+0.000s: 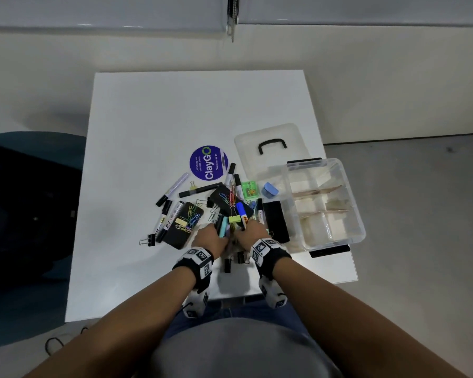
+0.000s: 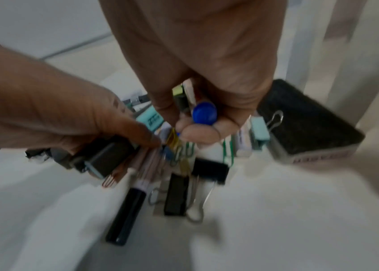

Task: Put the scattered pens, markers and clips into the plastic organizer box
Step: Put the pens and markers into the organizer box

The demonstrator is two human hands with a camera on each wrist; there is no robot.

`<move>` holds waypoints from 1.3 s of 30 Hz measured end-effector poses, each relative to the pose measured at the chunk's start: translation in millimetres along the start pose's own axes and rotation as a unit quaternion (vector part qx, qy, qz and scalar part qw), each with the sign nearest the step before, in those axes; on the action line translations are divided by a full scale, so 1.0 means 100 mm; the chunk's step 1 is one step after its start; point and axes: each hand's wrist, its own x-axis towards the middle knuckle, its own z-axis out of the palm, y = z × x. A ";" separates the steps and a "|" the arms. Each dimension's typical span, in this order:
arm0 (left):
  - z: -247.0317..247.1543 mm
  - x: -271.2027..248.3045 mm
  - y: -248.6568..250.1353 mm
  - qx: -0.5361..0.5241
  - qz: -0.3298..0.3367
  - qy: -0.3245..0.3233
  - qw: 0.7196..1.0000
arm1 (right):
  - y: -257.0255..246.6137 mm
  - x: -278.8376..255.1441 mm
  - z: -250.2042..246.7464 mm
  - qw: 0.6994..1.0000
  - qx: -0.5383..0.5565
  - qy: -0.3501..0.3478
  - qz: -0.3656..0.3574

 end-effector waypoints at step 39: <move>-0.73 -0.75 0.83 0.109 0.128 -0.061 0.984 | 1.21 0.13 -2.32 0.936 -0.221 0.139 -0.234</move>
